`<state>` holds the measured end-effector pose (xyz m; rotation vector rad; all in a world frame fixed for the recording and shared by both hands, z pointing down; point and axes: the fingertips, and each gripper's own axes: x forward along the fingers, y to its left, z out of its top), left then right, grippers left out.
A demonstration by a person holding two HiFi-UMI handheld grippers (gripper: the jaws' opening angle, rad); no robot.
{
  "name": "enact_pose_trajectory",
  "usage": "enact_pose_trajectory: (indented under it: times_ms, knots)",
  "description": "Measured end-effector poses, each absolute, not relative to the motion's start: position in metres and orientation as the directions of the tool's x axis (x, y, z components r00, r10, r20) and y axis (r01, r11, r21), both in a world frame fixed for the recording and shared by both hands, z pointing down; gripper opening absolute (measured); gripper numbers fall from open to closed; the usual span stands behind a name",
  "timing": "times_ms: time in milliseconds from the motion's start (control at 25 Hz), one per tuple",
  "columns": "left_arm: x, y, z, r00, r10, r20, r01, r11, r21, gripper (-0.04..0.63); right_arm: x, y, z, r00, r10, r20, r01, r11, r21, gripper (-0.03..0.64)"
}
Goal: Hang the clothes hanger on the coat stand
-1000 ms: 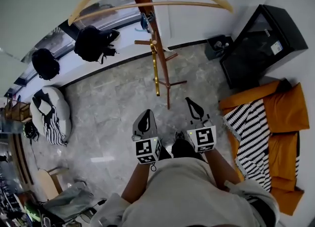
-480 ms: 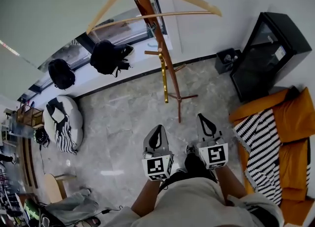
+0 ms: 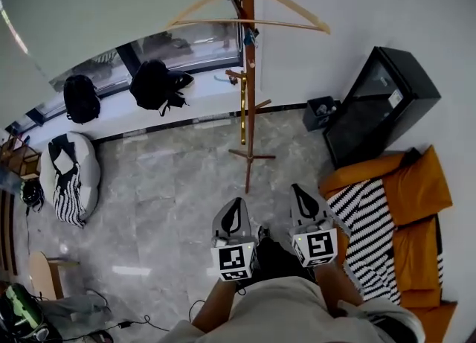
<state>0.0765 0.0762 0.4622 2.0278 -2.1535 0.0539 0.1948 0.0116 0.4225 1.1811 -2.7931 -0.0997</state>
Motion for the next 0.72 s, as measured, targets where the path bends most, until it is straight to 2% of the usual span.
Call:
enact_pose_trajectory:
  times_ms: [520,720]
  knots:
    - [0.073,0.072,0.397,-0.094,-0.995,0.028,-0.995,0.095,0.041,0.011,0.191,0.017,0.363,-0.749,-0.662,-0.024,-0.655,0.736,0.172,0.005]
    - [0.089,0.078,0.406,-0.071,-0.994,0.086,-0.995,0.077,0.066,0.011,0.208,0.020,0.375,-0.727,-0.687,0.007,-0.678,0.719,0.152,0.005]
